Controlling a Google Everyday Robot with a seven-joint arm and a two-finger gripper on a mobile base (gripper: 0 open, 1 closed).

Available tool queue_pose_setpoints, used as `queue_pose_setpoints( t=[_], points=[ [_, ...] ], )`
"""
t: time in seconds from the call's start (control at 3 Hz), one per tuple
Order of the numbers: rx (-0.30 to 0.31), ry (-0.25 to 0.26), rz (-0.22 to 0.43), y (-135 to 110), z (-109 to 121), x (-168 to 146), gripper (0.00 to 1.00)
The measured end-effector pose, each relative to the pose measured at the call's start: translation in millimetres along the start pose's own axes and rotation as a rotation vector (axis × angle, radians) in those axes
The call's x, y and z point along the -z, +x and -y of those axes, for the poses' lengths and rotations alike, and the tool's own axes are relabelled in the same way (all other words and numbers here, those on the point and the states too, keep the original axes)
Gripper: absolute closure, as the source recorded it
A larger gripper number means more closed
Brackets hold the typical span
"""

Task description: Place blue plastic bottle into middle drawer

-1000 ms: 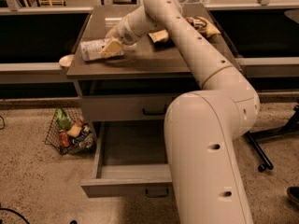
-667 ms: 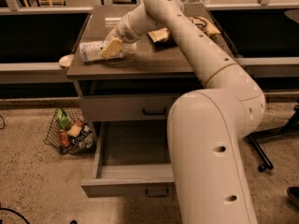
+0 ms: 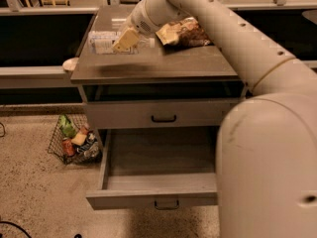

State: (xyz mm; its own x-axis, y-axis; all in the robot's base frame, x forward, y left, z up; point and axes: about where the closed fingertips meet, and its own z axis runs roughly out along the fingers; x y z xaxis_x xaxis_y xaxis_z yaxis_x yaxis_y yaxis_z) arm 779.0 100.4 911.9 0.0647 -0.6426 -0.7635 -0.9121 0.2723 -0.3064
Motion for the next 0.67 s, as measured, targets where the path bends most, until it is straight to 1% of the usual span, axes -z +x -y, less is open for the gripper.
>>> queue_pose_setpoints(
  t=[0.33, 0.67],
  points=[
    [-0.017, 0.008, 0.035, 0.9, -28.5, 4.9, 1.0],
    [-0.016, 0.008, 0.035, 0.6, -28.4, 5.0, 1.0]
  ],
)
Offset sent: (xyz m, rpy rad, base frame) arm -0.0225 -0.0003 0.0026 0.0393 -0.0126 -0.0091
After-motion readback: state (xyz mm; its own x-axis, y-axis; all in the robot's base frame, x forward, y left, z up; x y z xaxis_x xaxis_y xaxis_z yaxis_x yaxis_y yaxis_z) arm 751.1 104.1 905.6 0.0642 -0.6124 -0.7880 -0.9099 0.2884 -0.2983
